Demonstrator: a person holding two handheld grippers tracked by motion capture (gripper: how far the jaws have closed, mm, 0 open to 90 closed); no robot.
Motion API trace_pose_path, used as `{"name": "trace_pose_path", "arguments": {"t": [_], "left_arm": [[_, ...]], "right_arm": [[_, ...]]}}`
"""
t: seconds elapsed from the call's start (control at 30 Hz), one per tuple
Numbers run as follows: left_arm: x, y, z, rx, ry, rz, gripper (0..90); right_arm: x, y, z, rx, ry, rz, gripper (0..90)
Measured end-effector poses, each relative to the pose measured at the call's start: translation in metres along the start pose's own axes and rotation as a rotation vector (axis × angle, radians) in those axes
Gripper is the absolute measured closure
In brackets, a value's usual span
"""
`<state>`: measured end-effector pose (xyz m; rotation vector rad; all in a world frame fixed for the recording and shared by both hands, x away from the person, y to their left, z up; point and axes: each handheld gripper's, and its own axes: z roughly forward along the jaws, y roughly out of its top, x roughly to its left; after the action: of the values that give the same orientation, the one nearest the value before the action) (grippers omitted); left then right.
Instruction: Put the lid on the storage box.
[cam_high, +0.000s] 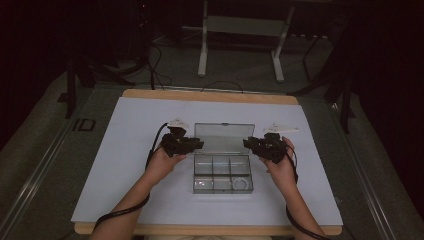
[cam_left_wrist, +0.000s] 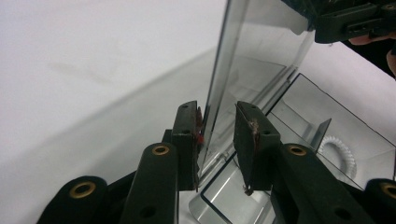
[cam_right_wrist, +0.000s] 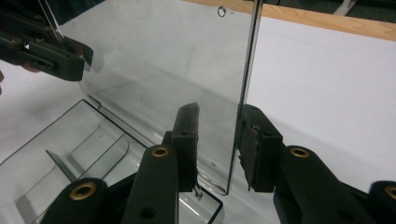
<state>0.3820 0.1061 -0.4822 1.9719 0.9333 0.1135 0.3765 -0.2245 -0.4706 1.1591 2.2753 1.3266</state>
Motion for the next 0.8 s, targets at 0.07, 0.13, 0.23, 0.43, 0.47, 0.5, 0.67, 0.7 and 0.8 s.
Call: {"name": "trace_pose_path", "arguments": {"t": [0.07,0.13,0.23,0.43,0.47,0.5,0.67,0.7,0.8], "left_arm": [[-0.001,0.000,-0.001,0.001,-0.002,0.006,70.5],[-0.002,-0.001,-0.002,-0.003,0.005,0.008,70.5],[-0.004,-0.003,-0.003,-0.010,0.005,0.013,70.2],[-0.008,-0.006,-0.006,-0.009,0.001,0.034,69.8],[-0.009,-0.006,-0.007,-0.009,0.000,0.038,69.7],[-0.010,-0.007,-0.008,-0.008,0.001,0.045,69.7],[-0.012,-0.011,-0.011,-0.012,-0.007,0.057,68.8],[-0.012,-0.012,-0.011,-0.013,-0.006,0.063,68.5],[-0.014,-0.013,-0.013,-0.015,-0.008,0.063,67.8]], "right_arm": [[0.002,-0.001,-0.002,-0.001,-0.002,-0.011,69.6],[0.003,-0.002,-0.003,-0.004,-0.004,-0.023,69.9],[0.005,-0.004,-0.005,-0.012,-0.009,-0.051,70.4],[0.009,-0.007,-0.009,-0.018,-0.007,-0.078,70.1],[0.009,-0.007,-0.010,-0.017,-0.005,-0.083,69.9],[0.010,-0.008,-0.011,-0.017,-0.006,-0.087,69.7],[0.011,-0.010,-0.017,-0.022,-0.002,-0.087,70.7],[0.012,-0.010,-0.018,-0.022,0.001,-0.090,70.7],[0.013,-0.011,-0.021,-0.020,0.005,-0.100,70.7]]}}
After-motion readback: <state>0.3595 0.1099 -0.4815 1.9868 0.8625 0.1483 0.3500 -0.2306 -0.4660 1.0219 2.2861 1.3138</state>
